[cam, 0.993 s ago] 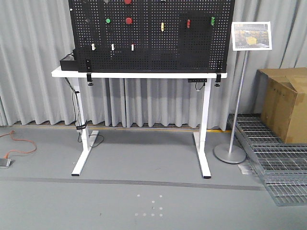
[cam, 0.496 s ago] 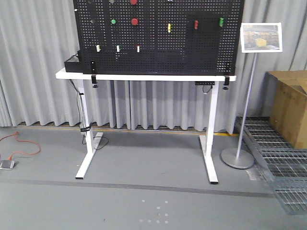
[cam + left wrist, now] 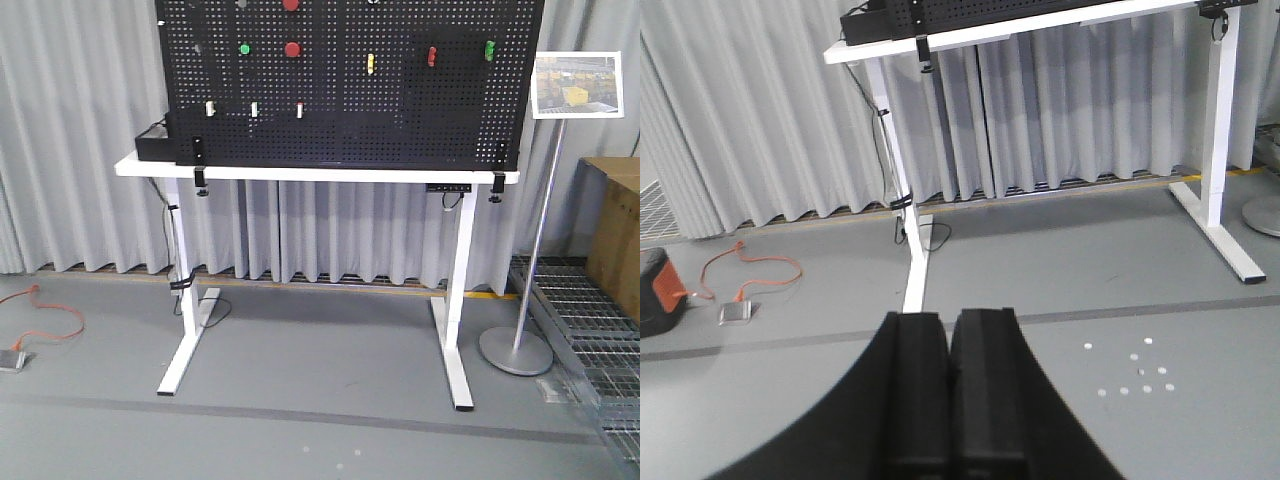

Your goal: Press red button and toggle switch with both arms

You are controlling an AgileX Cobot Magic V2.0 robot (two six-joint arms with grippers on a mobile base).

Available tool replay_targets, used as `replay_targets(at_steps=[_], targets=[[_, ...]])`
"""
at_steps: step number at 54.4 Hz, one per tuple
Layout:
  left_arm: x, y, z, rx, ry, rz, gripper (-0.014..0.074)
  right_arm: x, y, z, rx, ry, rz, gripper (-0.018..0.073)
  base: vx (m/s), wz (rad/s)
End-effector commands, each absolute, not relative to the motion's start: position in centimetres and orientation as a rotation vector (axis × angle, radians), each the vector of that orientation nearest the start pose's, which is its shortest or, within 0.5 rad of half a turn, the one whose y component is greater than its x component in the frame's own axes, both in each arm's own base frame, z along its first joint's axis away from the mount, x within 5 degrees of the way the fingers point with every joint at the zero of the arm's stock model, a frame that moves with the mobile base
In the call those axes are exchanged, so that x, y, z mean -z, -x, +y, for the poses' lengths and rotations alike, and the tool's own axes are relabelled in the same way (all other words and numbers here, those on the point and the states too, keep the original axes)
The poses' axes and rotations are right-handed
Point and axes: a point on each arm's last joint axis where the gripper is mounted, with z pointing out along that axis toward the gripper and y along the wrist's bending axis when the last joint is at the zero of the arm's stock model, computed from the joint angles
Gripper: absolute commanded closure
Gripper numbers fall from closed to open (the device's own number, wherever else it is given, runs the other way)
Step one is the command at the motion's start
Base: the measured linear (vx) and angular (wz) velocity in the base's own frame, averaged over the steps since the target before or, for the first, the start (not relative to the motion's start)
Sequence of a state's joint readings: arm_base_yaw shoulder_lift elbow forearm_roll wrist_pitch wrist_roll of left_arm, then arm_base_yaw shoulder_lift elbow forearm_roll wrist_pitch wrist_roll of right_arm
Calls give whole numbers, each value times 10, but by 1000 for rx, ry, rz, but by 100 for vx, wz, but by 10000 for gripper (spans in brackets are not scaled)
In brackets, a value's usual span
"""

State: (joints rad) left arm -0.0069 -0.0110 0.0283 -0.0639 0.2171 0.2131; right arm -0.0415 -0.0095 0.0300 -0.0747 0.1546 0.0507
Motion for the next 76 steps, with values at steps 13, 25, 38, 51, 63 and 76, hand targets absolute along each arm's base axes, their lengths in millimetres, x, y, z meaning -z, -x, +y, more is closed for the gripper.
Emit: replay_targets(at_steps=[13,25,38,51,63,76], targets=[[-189,-56,-1,-92,-127,1632,594,-196,-56,-3,60,-16,1567,559,33,-8],[-189,-56,-1,-92,-127,1632,594,-196,-56,-3,60,-16,1567,559,39,-6],[-189,-56,-1,-92,-127,1632,594,-196,-56,-3,60,-16,1567,559,43,-4],[-189,-56,-1,-92,-127,1632,594,-196,-56,-3,60,-16,1567,559,45,-3],[-189,-56,-1,-92,-127,1632,594,-196,-56,-3,60,-16,1567,559,49,0],[-189,-56,-1,-92,-127,1632,594,-196,-56,-3,60,-16,1567,559,47,-3]])
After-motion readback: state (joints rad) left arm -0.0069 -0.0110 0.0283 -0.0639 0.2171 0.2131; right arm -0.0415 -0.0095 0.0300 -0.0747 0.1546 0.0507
